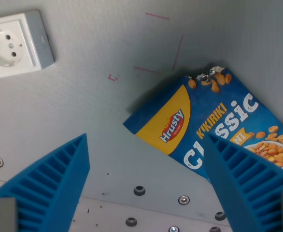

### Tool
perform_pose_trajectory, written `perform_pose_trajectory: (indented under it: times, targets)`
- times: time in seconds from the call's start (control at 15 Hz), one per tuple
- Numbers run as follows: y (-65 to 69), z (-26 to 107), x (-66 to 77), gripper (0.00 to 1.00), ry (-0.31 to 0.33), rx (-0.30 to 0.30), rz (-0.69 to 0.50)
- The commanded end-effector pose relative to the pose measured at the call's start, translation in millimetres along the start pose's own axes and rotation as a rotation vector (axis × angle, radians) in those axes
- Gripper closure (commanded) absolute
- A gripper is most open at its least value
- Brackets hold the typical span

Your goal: Rotate around gripper positive y

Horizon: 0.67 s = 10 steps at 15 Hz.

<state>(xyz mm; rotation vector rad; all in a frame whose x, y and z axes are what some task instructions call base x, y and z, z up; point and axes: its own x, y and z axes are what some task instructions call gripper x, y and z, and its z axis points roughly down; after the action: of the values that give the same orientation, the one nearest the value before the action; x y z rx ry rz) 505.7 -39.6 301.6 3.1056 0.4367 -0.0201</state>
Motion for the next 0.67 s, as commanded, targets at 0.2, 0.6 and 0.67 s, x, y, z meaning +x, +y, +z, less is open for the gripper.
perform_pose_trajectory:
  times: [0.2,0.6,0.67]
  targets:
    - [0.1,-2.3,0.1,0.0,0.045,-0.001,0.0]
    - [0.1,-2.3,0.1,0.0,0.125,-0.001,0.0]
    - [0.1,-2.3,0.1,0.0,0.138,-0.001,0.0]
